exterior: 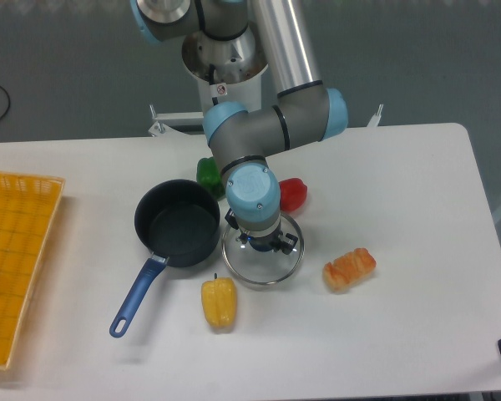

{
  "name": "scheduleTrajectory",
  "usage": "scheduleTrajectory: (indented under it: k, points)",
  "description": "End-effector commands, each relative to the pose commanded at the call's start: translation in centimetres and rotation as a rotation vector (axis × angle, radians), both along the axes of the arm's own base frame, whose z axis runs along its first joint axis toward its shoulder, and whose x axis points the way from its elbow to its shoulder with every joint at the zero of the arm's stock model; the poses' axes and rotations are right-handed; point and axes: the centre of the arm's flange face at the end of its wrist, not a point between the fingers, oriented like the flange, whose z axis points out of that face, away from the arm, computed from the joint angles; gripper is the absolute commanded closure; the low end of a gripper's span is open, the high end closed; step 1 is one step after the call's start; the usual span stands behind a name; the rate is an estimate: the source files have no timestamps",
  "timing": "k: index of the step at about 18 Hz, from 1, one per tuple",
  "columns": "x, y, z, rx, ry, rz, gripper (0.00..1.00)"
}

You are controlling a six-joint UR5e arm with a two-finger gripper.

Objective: Place the lid on the table
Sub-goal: 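Lower the glass lid toward the table surface beside the saucepan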

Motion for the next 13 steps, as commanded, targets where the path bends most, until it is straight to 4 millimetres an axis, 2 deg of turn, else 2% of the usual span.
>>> scheduleTrajectory:
  k: [13]
  points:
    - [-0.34, 0.47, -0.30, 0.023, 0.022, -0.003, 0.40]
